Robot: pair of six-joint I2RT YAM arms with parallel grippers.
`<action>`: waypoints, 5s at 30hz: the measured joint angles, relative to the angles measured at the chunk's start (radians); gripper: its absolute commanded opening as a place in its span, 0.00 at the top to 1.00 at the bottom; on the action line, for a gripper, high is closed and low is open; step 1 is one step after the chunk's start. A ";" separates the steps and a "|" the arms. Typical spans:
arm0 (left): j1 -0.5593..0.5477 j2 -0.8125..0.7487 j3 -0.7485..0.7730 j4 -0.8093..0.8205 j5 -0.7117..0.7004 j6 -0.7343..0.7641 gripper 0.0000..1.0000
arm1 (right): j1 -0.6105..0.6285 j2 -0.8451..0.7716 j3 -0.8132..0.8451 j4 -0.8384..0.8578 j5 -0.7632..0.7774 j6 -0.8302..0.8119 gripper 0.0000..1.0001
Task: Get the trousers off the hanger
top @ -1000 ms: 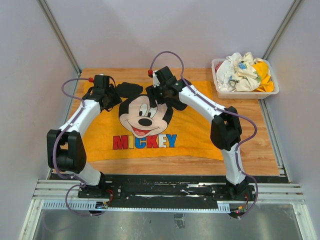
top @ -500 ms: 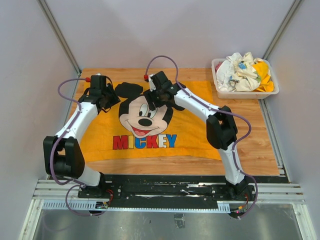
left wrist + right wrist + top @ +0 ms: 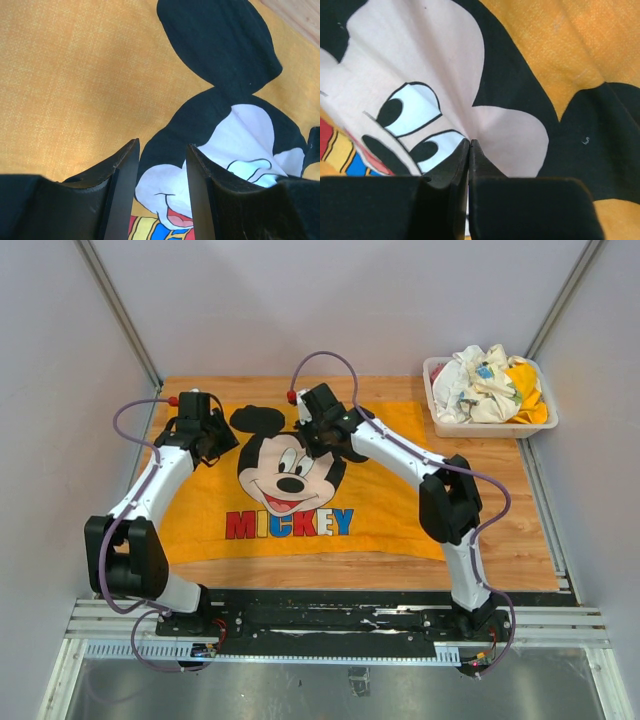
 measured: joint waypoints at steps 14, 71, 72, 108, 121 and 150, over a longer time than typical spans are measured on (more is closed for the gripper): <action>0.009 -0.012 0.000 -0.008 0.001 0.000 0.53 | 0.066 -0.222 -0.134 -0.030 -0.079 0.002 0.99; -0.090 0.123 -0.126 0.147 -0.061 0.041 0.53 | -0.315 0.208 0.167 -0.033 -0.011 0.282 0.48; -0.090 0.105 -0.141 0.141 -0.064 0.040 0.53 | -0.315 0.214 0.176 -0.034 -0.012 0.282 0.48; -0.115 -0.268 -0.588 -0.121 -0.089 -0.325 0.59 | -0.256 -0.130 -0.217 0.060 -0.033 0.232 0.46; -0.144 -0.198 -0.576 -0.032 -0.118 -0.333 1.00 | -0.256 -0.102 -0.217 0.064 -0.035 0.232 0.46; -0.211 -0.451 -0.485 -0.405 -0.141 -0.414 1.00 | -0.256 -0.108 -0.243 0.109 -0.146 0.224 0.40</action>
